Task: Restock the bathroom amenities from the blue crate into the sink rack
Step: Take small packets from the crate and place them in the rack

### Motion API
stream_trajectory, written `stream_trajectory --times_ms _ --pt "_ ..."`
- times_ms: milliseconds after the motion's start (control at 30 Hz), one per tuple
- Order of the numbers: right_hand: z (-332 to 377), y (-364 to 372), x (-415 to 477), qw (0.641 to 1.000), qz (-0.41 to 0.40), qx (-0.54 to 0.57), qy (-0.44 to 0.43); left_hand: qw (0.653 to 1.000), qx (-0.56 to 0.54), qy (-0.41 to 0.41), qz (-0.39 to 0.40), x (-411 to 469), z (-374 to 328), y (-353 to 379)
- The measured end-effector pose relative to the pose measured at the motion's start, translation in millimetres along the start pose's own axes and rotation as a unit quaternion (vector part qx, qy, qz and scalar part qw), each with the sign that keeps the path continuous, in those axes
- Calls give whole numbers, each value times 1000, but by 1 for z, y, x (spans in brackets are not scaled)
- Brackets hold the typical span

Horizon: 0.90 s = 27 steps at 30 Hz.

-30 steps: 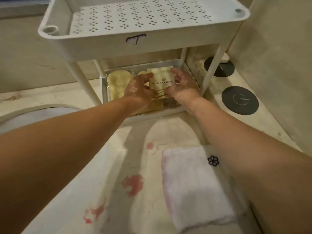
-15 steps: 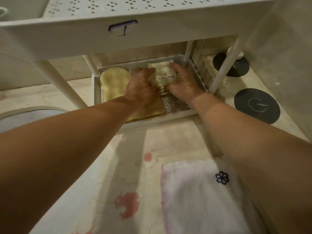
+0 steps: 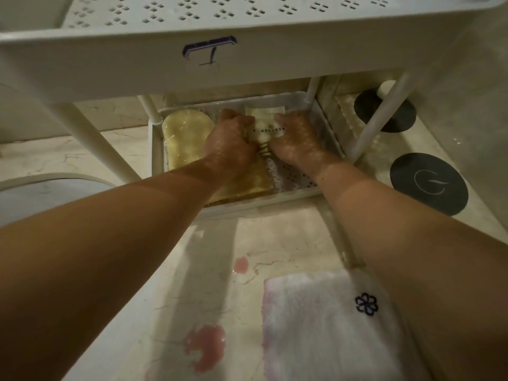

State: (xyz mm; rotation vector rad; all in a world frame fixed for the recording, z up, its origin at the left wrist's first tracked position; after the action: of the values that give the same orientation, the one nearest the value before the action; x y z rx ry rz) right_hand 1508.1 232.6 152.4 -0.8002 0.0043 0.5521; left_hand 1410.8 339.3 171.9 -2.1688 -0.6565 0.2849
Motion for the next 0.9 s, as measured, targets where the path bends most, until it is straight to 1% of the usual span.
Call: stream_trajectory --times_ms 100,200,333,467,600,800,900 --pt "-2 3 4 1000 15 -13 23 1000 -4 -7 8 4 1 2" --pt "-1 2 3 999 23 -21 34 999 -24 -20 33 7 1 5" --pt "5 -3 -10 999 45 -11 25 997 -53 -44 41 0 -1 -1" --pt "13 -14 -29 998 56 -7 8 998 -45 -30 31 -12 -7 -13" --pt "20 -30 -55 999 46 -4 -6 997 -70 -18 35 -35 -14 -23" --pt "25 -47 -107 998 22 55 8 992 -121 -22 25 -85 -29 -52" --pt "36 -53 -143 998 17 62 -26 988 -151 -12 24 -114 -38 -67"
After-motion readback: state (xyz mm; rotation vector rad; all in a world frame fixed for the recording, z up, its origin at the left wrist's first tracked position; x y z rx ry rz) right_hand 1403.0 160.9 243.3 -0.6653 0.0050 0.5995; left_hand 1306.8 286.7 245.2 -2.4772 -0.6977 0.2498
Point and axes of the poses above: each hand's wrist, its own x-axis towards the middle knuckle, its own y-axis out of the palm, z = x × y, the point moved 10 cm from there along x, towards the middle knuckle, and after that the axes turned 4 degrees about y, right-handed, at the moved point
